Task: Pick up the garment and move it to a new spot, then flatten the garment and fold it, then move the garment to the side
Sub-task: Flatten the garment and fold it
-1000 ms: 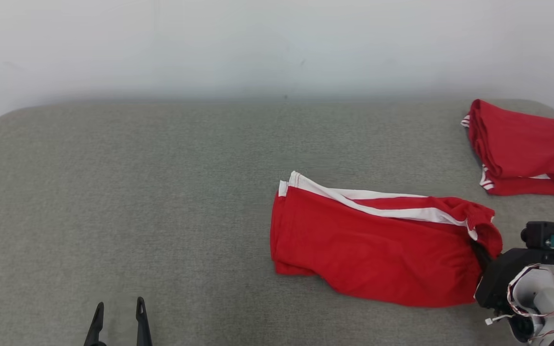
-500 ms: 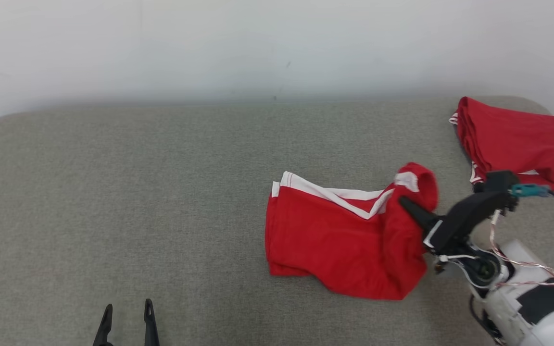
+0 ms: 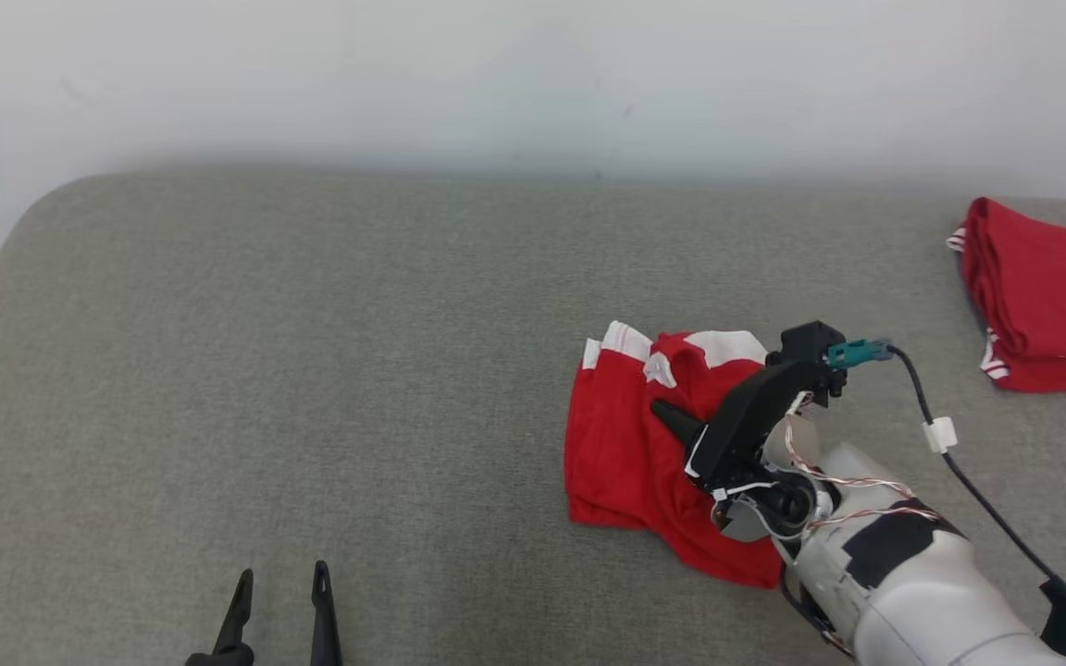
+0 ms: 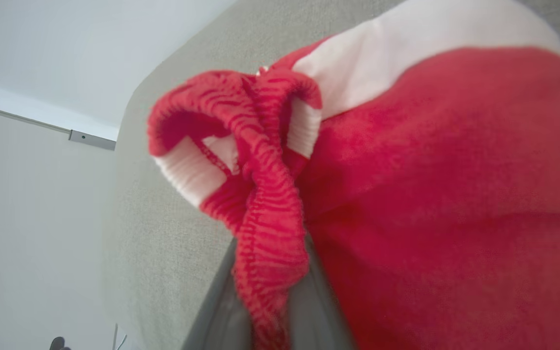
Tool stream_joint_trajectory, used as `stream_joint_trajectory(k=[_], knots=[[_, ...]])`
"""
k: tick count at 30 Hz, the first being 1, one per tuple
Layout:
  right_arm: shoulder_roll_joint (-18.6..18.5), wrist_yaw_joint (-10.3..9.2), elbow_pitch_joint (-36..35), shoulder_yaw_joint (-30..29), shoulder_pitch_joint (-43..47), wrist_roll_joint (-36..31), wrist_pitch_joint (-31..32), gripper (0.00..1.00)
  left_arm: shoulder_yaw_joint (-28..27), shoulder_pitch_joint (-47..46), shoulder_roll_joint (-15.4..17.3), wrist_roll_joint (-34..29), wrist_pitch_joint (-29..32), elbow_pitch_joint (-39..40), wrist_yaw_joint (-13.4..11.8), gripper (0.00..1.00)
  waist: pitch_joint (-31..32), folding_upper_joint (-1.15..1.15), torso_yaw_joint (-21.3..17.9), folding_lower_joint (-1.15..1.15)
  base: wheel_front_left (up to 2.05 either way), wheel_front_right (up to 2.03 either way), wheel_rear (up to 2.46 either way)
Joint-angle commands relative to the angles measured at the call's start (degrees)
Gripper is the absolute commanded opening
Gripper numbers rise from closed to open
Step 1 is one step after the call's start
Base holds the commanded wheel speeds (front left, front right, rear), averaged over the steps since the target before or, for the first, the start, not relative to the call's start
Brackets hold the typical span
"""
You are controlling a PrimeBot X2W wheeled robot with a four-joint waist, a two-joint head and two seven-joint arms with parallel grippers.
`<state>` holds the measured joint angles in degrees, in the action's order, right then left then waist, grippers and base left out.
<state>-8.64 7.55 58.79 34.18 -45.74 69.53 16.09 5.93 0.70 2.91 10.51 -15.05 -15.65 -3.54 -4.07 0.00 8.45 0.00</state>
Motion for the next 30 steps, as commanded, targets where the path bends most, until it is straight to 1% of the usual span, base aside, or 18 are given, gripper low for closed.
stream_joint_trajectory(k=[1,3,6,14,15,16,17,20,23,27,30], knots=[[1.37,-0.09,3.07,-0.03,-1.65,-1.15,-1.34,0.00,0.52,-1.00,-0.06,0.36,-0.17,-0.11,-0.25,1.00,-0.52,0.00,1.32,0.00,0.00,0.00,0.00],[3.26,-0.09,6.70,-0.35,-3.23,-1.36,-2.16,0.00,1.16,-1.16,-0.05,0.76,-0.17,-0.14,-0.42,1.00,-0.75,0.00,1.95,0.00,0.00,0.00,0.00],[4.71,-0.09,10.39,-0.06,-4.80,-2.14,-3.67,0.00,2.00,-1.41,-0.05,1.17,-0.17,-0.33,-0.53,1.00,-0.96,0.00,2.71,0.00,0.00,0.00,0.00],[5.85,-0.09,13.94,0.91,-5.78,-2.86,-6.30,0.00,2.95,-1.72,-0.05,1.65,-0.17,-0.63,-1.03,1.00,-0.96,0.00,3.31,0.00,0.00,0.00,0.00],[5.86,-0.09,13.88,1.56,-5.66,-3.25,-6.53,0.45,2.95,-1.55,-0.05,1.62,-0.17,-0.75,-1.05,1.00,-0.82,0.00,3.27,0.00,0.00,0.00,0.00],[5.88,-0.09,13.32,2.16,-5.44,-3.39,-6.85,0.93,2.94,-1.42,-0.05,1.67,-0.17,-0.92,-1.04,1.00,-0.63,0.00,3.22,0.00,0.00,0.00,0.00],[5.88,-0.09,13.27,2.70,-5.35,-3.60,-7.45,1.00,2.82,-1.29,-0.05,1.64,-0.17,-1.07,-0.99,1.00,-0.44,0.00,3.11,0.00,0.00,0.00,0.00],[5.83,-0.09,12.22,3.68,-5.89,-3.99,-9.69,1.00,2.33,-0.83,-0.05,1.27,-0.17,-1.19,-0.90,1.00,0.17,0.00,2.59,0.00,0.00,0.00,0.00],[5.24,-0.09,10.02,3.79,-6.58,-4.53,-13.86,1.00,1.51,0.03,-0.04,0.68,-0.18,-1.01,-0.83,1.00,0.69,0.00,1.76,0.00,0.00,0.00,0.00],[1.21,-0.09,5.91,4.62,-5.75,-6.22,-21.00,1.00,0.12,0.86,-0.06,0.19,-0.17,-0.78,-0.73,1.00,1.19,0.00,0.51,0.00,0.00,0.00,0.00],[-1.83,-0.09,4.28,5.95,-4.25,-8.44,-26.63,1.00,-0.71,1.74,-0.06,-0.53,-0.17,-0.68,-0.50,1.00,1.49,0.00,-0.54,0.00,0.00,0.00,0.00]])
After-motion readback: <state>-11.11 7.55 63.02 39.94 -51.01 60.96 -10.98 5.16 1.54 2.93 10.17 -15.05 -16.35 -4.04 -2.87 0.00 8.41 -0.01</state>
